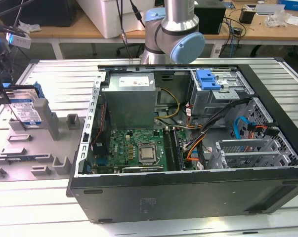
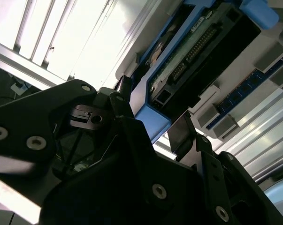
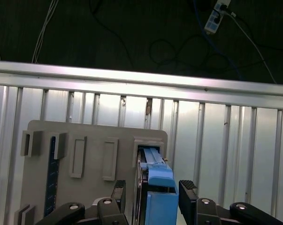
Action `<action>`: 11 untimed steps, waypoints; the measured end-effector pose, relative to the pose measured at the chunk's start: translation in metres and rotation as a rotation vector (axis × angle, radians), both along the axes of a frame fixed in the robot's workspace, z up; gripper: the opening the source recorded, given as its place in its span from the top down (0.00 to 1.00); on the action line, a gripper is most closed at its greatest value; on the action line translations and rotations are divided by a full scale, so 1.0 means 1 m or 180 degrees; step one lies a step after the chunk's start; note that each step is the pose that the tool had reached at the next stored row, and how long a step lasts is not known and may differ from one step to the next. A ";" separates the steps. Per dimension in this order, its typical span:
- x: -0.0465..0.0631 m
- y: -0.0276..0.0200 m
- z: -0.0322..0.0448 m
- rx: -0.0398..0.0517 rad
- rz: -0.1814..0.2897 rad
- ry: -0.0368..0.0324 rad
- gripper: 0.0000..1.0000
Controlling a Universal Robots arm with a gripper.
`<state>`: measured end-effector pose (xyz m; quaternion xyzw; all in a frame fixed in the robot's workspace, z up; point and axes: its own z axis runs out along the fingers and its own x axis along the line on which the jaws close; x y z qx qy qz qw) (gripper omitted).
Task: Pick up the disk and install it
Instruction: 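Pick up the disk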
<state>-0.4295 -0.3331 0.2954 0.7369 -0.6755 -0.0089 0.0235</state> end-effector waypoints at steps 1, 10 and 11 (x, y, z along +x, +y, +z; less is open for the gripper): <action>0.000 0.0000 0.0000 -0.0001 0.0000 0.0000 0.43; 0.000 0.0000 0.0000 -0.0009 0.0000 0.0000 0.62; 0.000 0.0000 0.0000 -0.0009 0.0000 0.0000 0.62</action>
